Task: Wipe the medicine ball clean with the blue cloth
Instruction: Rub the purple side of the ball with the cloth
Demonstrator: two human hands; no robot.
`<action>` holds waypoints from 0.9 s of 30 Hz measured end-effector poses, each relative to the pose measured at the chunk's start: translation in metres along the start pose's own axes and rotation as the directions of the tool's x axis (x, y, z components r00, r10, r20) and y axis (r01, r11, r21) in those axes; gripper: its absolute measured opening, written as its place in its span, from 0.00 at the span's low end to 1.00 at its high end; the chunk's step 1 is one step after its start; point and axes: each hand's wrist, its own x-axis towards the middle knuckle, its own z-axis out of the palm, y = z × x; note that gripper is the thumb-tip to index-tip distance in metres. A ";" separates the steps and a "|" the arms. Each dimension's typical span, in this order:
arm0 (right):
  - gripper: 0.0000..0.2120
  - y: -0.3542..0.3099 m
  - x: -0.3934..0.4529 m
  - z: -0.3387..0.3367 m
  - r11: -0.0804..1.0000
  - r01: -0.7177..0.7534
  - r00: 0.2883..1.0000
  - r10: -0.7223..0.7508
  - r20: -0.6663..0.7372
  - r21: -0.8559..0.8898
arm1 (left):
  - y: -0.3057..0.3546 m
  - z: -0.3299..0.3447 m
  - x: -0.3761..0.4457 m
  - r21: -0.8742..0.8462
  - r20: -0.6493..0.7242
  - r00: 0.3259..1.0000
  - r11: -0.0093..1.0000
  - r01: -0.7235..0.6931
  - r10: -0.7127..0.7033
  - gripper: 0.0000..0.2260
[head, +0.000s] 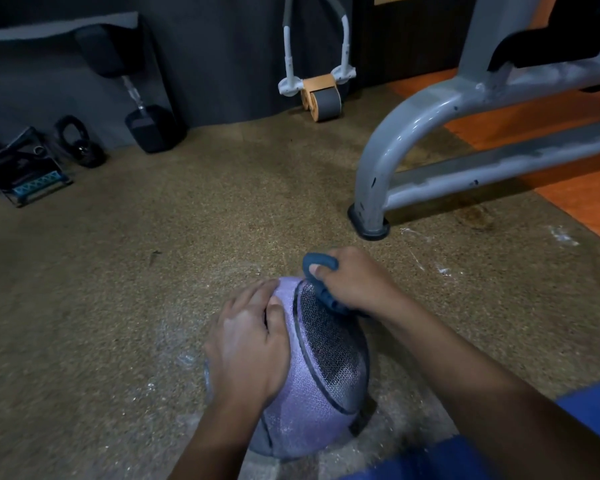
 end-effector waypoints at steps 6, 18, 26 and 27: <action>0.15 -0.008 -0.069 0.005 0.957 0.277 0.958 -0.281 -0.049 -0.086 | -0.001 0.000 0.003 -0.018 -0.003 1.000 1.000 0.004 -0.004 0.23; 0.15 -0.007 -0.033 0.002 0.990 0.115 0.989 -0.122 -0.084 -0.078 | 0.001 0.006 0.007 -0.040 0.000 1.000 0.999 0.024 -0.024 0.23; 0.14 -0.028 -0.038 0.002 0.978 0.142 0.985 -0.155 -0.080 -0.153 | -0.007 0.003 0.009 -0.106 0.005 1.000 0.994 0.015 -0.015 0.22; 0.14 -0.026 -0.025 -0.001 0.991 0.066 0.995 -0.073 -0.060 -0.119 | -0.007 0.002 0.008 -0.078 0.000 1.000 0.997 0.012 -0.012 0.22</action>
